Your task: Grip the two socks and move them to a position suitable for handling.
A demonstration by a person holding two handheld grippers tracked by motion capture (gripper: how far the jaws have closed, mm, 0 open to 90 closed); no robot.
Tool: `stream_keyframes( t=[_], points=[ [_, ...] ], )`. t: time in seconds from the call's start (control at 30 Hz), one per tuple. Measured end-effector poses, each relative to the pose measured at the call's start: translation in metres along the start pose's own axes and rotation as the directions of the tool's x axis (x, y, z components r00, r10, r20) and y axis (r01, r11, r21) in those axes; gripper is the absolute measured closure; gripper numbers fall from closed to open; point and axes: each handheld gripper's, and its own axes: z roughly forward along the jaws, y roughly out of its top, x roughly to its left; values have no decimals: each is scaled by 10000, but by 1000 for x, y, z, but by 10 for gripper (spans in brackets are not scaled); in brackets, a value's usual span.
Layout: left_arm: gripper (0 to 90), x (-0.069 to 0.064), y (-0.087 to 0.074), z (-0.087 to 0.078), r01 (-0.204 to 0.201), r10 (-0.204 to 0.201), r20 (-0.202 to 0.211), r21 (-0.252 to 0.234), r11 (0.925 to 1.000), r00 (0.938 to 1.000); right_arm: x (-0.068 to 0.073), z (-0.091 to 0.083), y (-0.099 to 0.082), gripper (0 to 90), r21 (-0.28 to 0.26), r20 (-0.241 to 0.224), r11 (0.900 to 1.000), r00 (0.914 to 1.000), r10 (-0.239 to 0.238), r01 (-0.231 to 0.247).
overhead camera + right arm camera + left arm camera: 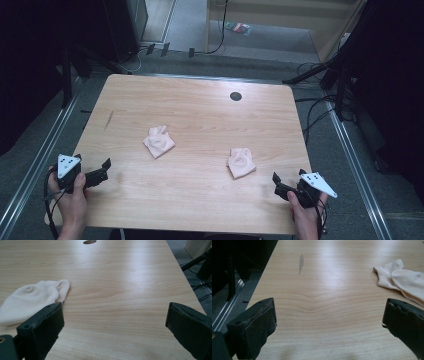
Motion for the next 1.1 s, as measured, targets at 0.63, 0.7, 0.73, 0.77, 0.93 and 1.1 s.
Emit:
stream_keyframes(
  t=[0.63,0.7,0.73,0.77,0.93,1.1],
  points=[
    [0,2,0,2,252,-254,102,200,9995,9996,20,-11,18,8,-150,100,9986,9987,-501,503],
    [0,2,0,2,224,-225,89,184,9996,9997,23,-12,20,7,-172,29,9987,9988,-483,483],
    [0,1,0,1,160,-162,108,140,9998,9998,28,-13,24,8,-254,-98,9985,9988,-481,478],
    [0,1,0,1,131,-133,112,139,9998,9998,32,-12,26,8,-260,-147,9984,9986,-499,495],
    [0,-1,-1,0,146,-147,120,114,9998,9998,46,-8,32,32,-115,-396,9983,9976,-569,565],
    [0,-5,-1,0,123,-126,153,207,9997,9998,79,-7,41,87,-63,-934,9965,9921,-841,839]
  ],
)
